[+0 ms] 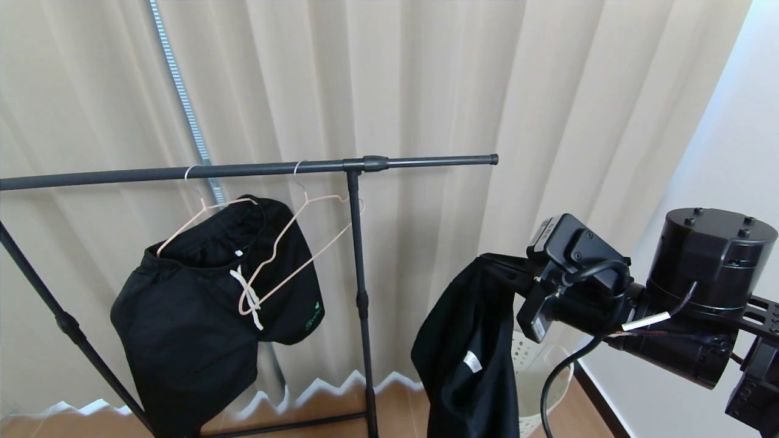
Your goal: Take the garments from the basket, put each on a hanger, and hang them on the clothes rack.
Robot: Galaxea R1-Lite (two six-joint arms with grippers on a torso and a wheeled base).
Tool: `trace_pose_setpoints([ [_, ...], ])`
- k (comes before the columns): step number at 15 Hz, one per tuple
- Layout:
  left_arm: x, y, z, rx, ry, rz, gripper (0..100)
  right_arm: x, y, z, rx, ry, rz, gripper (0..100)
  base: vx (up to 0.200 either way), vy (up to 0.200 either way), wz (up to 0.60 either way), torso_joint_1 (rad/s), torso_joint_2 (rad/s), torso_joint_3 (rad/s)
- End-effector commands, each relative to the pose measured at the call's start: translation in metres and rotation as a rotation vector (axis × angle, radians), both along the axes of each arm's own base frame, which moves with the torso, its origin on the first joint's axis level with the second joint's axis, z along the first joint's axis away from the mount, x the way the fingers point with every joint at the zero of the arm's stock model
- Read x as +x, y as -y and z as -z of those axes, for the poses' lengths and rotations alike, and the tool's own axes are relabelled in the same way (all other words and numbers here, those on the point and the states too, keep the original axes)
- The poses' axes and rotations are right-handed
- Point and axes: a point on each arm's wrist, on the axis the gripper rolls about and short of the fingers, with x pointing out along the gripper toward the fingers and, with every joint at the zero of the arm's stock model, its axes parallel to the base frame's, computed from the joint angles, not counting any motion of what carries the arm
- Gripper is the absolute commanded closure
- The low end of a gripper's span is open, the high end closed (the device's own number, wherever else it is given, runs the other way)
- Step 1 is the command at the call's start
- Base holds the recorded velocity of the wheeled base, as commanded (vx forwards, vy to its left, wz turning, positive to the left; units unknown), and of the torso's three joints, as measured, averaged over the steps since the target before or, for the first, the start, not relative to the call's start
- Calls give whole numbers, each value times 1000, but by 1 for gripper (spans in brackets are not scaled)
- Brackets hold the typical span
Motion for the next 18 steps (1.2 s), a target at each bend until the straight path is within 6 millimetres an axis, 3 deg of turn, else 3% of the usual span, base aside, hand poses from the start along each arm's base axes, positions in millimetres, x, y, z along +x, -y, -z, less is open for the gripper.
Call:
trace_pose_setpoints([
  [1,0,0,0,-1,0,0,0,0,0,0,-1,-1,-1,100,0,200,0,7,-2,2],
  [12,0,0,0,-3,0,-1,0,1,1,0,-1,-1,3,100,0,200,0,1,4,2],
  [15,0,0,0,-3,0,-1,0,1,1,1,-2,-2,5,100,-200,0,0,6,4,1],
  [18,0,0,0,-4,-1,-3,0,1,1,1,-3,-3,3,100,0,200,0,6,-1,2],
])
